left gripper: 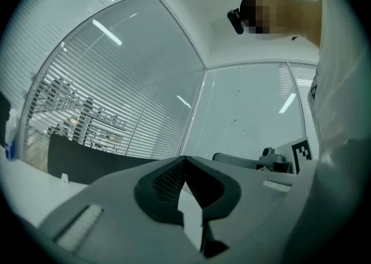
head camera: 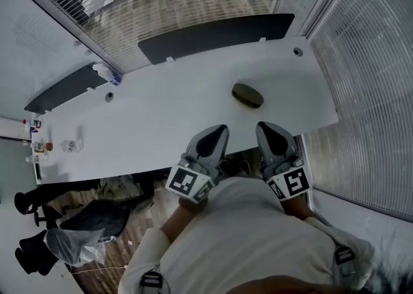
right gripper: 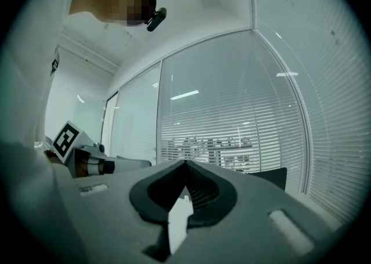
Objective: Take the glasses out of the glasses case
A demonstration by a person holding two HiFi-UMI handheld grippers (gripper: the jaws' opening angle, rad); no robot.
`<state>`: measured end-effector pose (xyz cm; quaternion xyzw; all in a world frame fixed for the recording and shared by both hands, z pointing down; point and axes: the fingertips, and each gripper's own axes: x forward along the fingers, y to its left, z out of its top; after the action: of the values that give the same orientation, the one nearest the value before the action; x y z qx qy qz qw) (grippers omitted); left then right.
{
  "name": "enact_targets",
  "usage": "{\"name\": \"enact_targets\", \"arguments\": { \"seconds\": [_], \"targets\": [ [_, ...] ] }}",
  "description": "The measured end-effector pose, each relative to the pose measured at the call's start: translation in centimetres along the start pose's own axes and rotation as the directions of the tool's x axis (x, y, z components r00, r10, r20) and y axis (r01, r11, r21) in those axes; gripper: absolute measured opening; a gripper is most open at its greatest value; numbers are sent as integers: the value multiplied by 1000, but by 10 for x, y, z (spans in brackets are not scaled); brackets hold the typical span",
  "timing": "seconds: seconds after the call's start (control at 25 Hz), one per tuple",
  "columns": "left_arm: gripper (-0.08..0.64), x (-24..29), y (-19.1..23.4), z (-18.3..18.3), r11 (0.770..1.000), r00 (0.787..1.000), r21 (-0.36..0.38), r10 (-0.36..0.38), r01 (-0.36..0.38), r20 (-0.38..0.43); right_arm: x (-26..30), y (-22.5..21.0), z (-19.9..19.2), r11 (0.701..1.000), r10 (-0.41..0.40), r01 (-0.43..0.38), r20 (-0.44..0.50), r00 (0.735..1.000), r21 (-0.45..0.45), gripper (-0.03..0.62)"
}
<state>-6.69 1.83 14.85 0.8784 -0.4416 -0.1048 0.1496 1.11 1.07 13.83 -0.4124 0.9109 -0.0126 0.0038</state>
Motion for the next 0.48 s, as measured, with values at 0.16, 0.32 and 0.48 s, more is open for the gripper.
{"name": "enact_targets", "arguments": {
  "seconds": [0.16,0.32,0.48],
  "targets": [
    [0,12,0,-10,1000,1000,-17,4,-4,-16,0,-10,-5,1000,7,-7,-14,1000,-7,0],
    [0,16,-8,-21,1000,1000,-18,-10,9,-20,-11,-13,-16,1000,6,-6,-31,1000,-14,1],
    [0,28,-5,-33,1000,1000,-26,-8,7,-28,-10,-21,-31,1000,17,-18,-63,998,-19,2]
  ]
}}
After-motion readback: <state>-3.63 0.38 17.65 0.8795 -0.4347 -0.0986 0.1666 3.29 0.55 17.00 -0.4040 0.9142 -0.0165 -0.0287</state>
